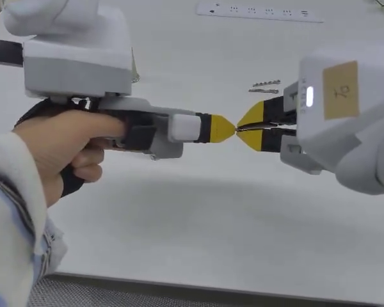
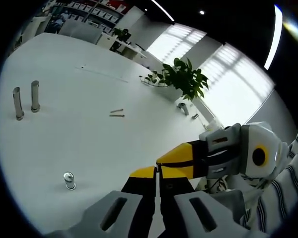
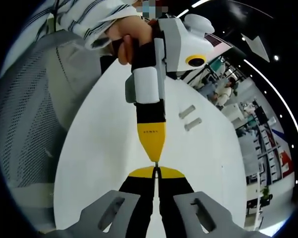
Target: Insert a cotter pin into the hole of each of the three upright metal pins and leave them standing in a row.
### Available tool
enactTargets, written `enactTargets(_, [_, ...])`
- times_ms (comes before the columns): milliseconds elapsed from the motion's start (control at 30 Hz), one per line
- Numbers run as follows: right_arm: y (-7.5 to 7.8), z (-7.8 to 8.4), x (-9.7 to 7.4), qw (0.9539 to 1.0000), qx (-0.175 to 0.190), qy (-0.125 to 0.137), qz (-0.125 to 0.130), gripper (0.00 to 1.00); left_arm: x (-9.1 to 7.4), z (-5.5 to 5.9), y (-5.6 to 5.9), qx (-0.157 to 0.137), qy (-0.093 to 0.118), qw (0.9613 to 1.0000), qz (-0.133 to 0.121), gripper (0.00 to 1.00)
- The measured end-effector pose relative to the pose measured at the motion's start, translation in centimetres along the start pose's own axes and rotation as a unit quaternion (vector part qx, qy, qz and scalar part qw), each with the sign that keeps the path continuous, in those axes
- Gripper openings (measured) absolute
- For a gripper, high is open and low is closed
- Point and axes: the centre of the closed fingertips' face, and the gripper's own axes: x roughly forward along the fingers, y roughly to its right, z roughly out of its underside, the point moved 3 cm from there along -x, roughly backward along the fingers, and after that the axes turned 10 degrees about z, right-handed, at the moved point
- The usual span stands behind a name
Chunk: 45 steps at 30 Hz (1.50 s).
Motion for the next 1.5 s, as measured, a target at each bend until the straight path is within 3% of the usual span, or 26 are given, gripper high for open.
enactTargets(333, [0.2,0.0,-0.3,0.9997,-0.018,0.018,0.000,0.06,-0.3,-0.1,0.6,0.009,0.005,0.9999,0.005,0.00])
enactTargets(500, [0.1,0.0,-0.5,0.9995,0.014,0.027,-0.005,0.13,-0.4,-0.4,0.8,0.009,0.012,0.9998,0.009,0.00])
enactTargets(633, [0.1,0.1,-0.7,0.9981,0.053,0.031,-0.011,0.17,-0.5,-0.3,0.9,0.026,0.006,0.9996,0.012,0.00])
enactTargets(767, [0.6,0.2,-1.0,0.9922,0.117,0.042,-0.017,0.17,-0.7,-0.3,1.1,0.056,0.001,0.9983,0.018,0.00])
enactTargets(833, [0.5,0.2,-1.1,0.9864,0.155,0.047,-0.029,0.17,-0.9,-0.3,1.3,0.081,-0.003,0.9964,0.024,0.00])
enactTargets(867, [0.6,0.1,-1.2,0.9809,0.183,0.056,-0.036,0.17,-0.9,-0.3,1.4,0.093,-0.005,0.9953,0.026,0.00])
enactTargets(933, [0.8,0.0,-1.5,0.9708,0.226,0.066,-0.048,0.17,-1.1,-0.3,1.7,0.129,-0.010,0.9910,0.037,0.00])
enactTargets(1033, [1.1,0.3,-1.9,0.9627,0.251,0.077,-0.064,0.17,-1.4,-0.4,2.1,0.178,-0.013,0.9827,0.049,0.00])
enactTargets(1100, [1.2,0.5,-2.0,0.9592,0.263,0.075,-0.072,0.17,-1.5,-0.3,2.4,0.211,-0.019,0.9757,0.057,0.00])
enactTargets(1133, [1.1,0.6,-2.1,0.9566,0.269,0.078,-0.081,0.17,-1.6,-0.2,2.8,0.234,-0.017,0.9701,0.063,0.00])
enactTargets(1267, [0.8,0.4,-2.5,0.9421,0.300,0.094,-0.117,0.16,-1.7,0.2,2.9,0.289,-0.033,0.9542,0.069,0.00])
enactTargets(1300, [0.5,0.1,-2.7,0.9403,0.302,0.098,-0.124,0.16,-1.7,0.3,3.0,0.288,-0.031,0.9544,0.071,0.00])
enactTargets(1333, [0.3,0.0,-2.8,0.9387,0.304,0.099,-0.129,0.16,-1.7,0.4,3.2,0.298,-0.033,0.9509,0.077,0.00])
enactTargets(1400, [0.1,-0.1,-3.0,0.9373,0.305,0.102,-0.135,0.16,-1.8,0.4,3.3,0.300,-0.033,0.9497,0.085,0.00])
enactTargets(1500, [-0.3,-0.3,-3.2,0.9340,0.307,0.105,-0.150,0.16,-2.0,0.6,4.0,0.322,-0.035,0.9403,0.103,0.00])
